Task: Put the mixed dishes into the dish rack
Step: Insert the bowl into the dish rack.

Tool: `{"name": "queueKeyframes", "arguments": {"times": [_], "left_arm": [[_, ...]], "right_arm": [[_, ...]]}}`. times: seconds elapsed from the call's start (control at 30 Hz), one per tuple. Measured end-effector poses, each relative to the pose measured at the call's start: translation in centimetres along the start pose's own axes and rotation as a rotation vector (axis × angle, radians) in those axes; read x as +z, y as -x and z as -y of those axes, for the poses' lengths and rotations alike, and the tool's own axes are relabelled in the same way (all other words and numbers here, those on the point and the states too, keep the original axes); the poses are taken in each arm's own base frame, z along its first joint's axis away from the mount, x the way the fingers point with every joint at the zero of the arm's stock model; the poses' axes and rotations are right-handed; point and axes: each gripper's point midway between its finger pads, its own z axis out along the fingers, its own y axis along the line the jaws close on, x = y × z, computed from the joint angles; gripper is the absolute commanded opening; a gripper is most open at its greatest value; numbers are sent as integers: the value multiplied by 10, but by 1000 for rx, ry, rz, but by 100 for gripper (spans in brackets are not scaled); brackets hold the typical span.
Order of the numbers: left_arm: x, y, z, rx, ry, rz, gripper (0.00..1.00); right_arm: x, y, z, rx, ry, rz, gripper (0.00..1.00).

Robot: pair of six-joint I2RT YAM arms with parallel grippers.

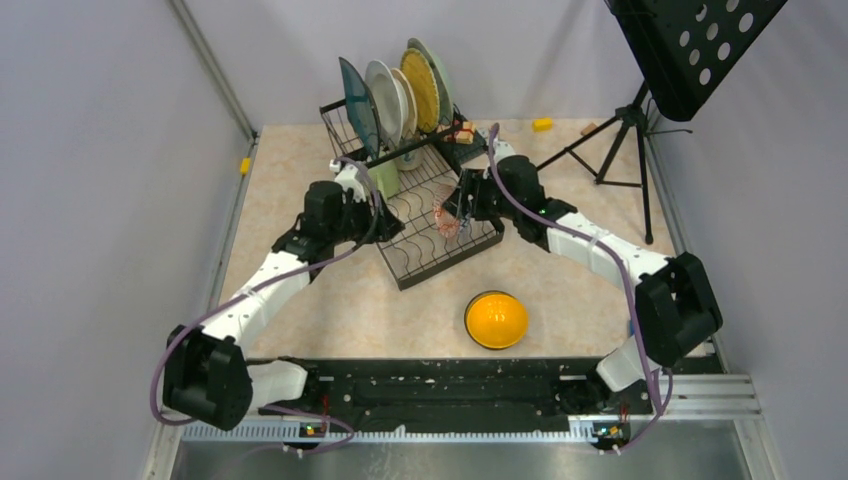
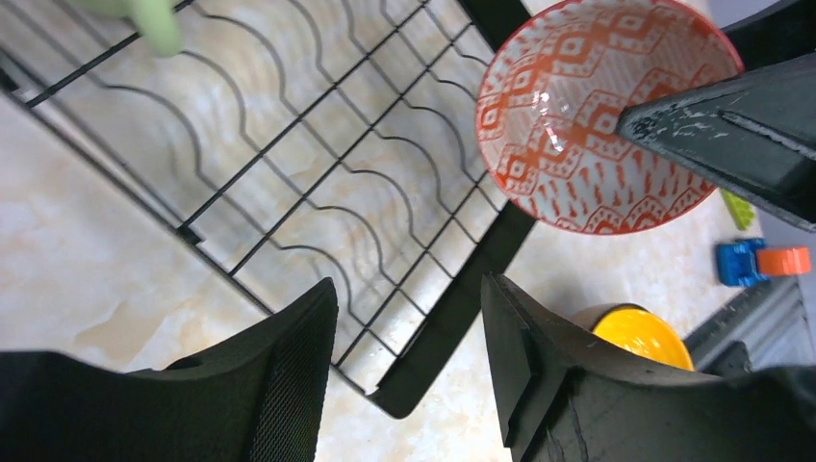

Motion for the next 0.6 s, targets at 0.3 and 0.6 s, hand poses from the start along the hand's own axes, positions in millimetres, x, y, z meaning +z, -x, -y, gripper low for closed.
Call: {"name": "queueKeyframes", "arguments": {"times": [0.3, 0.6], "left_arm": [[-9, -16, -37, -33, 176, 45, 61], [-3, -34, -55, -84, 235, 29, 61]], "right_arm": [[21, 10, 24, -152, -94, 26, 32], [48, 22, 44, -283, -146, 111, 29]]}}
